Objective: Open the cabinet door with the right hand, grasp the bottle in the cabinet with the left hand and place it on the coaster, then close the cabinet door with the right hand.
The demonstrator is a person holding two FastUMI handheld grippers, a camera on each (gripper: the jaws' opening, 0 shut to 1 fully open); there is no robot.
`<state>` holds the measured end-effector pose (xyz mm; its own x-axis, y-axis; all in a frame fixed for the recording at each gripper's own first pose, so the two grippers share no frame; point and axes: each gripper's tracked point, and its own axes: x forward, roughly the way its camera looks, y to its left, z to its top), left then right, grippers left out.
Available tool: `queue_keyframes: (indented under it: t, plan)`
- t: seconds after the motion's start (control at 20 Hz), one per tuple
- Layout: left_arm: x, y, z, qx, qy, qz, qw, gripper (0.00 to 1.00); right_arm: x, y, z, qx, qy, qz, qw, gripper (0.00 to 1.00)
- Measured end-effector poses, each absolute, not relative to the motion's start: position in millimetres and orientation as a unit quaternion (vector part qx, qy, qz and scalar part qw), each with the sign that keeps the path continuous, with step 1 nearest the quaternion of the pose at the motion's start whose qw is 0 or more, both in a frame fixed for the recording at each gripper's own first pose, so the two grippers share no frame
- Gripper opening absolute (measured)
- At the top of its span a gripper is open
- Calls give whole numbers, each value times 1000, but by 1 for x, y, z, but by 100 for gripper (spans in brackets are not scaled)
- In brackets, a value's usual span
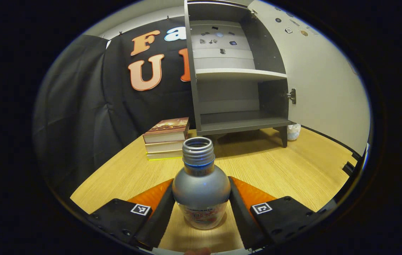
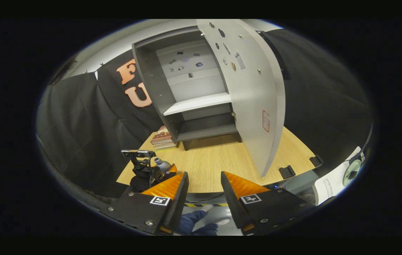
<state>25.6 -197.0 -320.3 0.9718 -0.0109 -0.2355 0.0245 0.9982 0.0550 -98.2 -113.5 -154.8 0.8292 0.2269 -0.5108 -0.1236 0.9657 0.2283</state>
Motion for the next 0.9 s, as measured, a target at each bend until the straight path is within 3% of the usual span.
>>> queue_keyframes:
  t: [0.6,0.9]
  plan:
    - [17,-197,-237,11,54,-23,998,88,-96,-122,-131,105,228,101,963,57]
    - [4,-210,-134,25,-14,-57,998,88,-77,-157,-61,85,131,89,984,58]
